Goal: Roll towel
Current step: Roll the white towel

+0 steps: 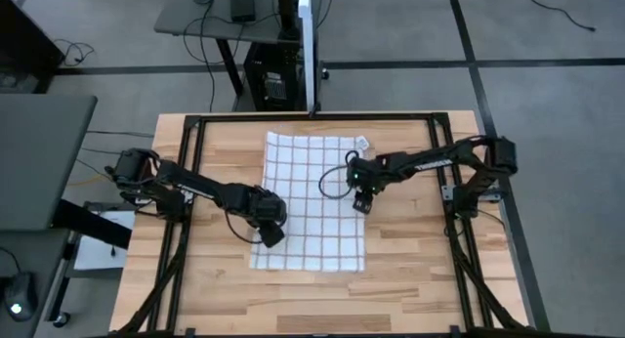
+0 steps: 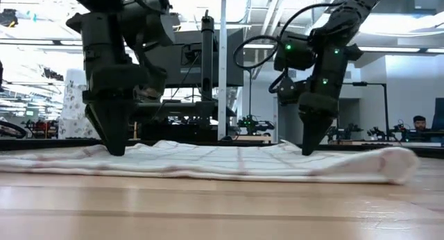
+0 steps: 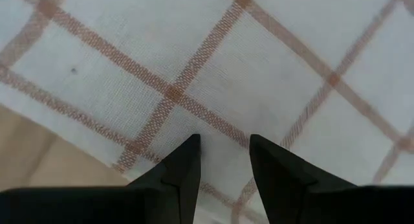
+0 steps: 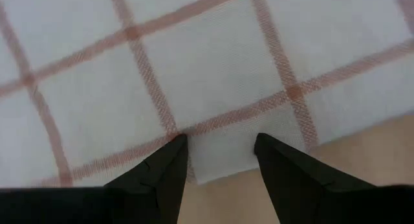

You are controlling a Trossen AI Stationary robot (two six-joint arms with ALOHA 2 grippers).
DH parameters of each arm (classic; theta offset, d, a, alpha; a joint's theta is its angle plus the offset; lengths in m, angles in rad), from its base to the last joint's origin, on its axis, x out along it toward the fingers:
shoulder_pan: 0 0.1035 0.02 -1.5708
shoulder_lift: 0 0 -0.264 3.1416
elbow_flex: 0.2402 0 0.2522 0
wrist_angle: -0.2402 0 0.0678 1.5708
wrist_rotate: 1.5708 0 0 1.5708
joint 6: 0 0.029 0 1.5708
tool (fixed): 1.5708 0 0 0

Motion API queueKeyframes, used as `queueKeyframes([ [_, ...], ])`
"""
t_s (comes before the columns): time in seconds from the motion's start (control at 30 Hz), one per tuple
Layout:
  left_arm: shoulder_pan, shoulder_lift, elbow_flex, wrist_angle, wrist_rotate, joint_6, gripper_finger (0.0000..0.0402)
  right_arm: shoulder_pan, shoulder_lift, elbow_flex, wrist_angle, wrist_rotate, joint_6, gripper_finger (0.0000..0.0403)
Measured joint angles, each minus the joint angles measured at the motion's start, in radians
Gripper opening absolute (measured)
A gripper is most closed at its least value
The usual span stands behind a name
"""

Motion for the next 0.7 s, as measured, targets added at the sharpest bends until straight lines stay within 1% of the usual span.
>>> queueKeyframes([
  [0.1,-0.009,-0.003,0.001,-0.013,0.004,0.006,0.0117,-0.048,-0.002,0.039,-0.049,-0.045,-0.051,0.0179],
  [0.17,-0.005,-0.008,0.017,-0.076,0.003,0.009,0.0117,-0.069,-0.018,0.070,-0.099,-0.097,-0.091,0.0179],
  [0.23,0.003,-0.018,0.052,-0.148,0.003,0.033,0.0117,-0.066,-0.055,0.101,-0.120,-0.124,-0.102,0.0179],
  [0.3,0.011,-0.026,0.099,-0.230,0.003,0.068,0.0117,-0.053,-0.112,0.127,-0.140,-0.131,-0.106,0.0179],
  [0.37,0.015,-0.039,0.144,-0.278,-0.008,0.112,0.0117,-0.038,-0.169,0.146,-0.143,-0.133,-0.105,0.0179],
  [0.47,0.024,-0.047,0.187,-0.264,-0.047,0.195,0.0117,-0.021,-0.239,0.153,-0.122,-0.133,-0.104,0.0179],
  [0.57,0.040,-0.047,0.207,-0.163,-0.130,0.311,0.0117,-0.011,-0.284,0.153,-0.039,-0.133,-0.114,0.0179],
  [0.63,0.056,-0.047,0.229,-0.114,-0.138,0.395,0.0117,-0.007,-0.305,0.162,-0.001,-0.132,-0.171,0.0179],
  [0.7,0.073,-0.047,0.275,-0.139,-0.135,0.454,0.0119,-0.007,-0.319,0.196,-0.047,-0.129,-0.213,0.0181],
])
